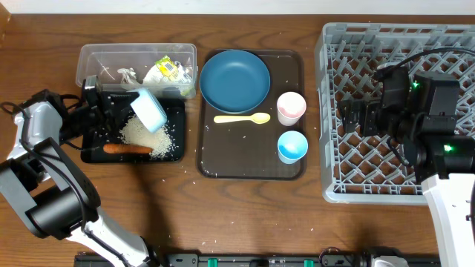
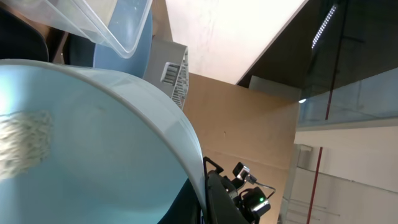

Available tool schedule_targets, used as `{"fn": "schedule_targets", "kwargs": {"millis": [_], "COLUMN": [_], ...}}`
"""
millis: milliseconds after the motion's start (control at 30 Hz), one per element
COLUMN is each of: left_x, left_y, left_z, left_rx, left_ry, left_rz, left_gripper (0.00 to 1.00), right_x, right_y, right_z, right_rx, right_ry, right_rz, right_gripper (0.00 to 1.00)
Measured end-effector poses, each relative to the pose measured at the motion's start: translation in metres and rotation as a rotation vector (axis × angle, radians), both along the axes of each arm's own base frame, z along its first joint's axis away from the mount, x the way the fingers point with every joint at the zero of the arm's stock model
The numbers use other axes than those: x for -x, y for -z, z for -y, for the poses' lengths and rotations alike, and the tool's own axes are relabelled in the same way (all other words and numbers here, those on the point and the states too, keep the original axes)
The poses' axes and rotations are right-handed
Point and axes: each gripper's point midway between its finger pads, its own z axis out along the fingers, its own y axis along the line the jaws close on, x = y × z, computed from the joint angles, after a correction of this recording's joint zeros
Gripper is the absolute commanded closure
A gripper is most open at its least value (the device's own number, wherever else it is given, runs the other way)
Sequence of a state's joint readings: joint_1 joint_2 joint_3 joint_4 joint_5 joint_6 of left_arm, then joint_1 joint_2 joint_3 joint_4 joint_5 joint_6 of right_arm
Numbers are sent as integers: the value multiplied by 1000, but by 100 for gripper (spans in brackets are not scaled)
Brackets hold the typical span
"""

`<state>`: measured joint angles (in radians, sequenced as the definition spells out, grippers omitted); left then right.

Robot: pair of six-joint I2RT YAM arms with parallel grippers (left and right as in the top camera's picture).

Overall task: Sort waste into correct bins and load items into the dishwasher rack
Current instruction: 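Carry the bowl over the black tray and tip the rice out, then set the emptied bowl back on the brown tray with the left gripper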

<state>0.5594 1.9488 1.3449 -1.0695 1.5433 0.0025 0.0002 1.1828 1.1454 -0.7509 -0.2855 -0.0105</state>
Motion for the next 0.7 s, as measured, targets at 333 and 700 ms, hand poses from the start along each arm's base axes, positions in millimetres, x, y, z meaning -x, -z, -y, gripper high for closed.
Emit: {"fn": "schedule_targets", "kwargs": {"millis": [333, 700], "left_x": [6, 8], "left_y": [-2, 0], "left_z": [4, 3], "left_rx": [48, 43], "left_ry": [-1, -3], "left_rz": [-70, -79], "left_gripper": [94, 94], "right_x": [0, 1], "right_y": [0, 1], "right_z": [0, 0], "right_rx": [0, 0], "right_ry": [0, 0], "right_rz": [0, -4], "right_gripper": [1, 1]}}
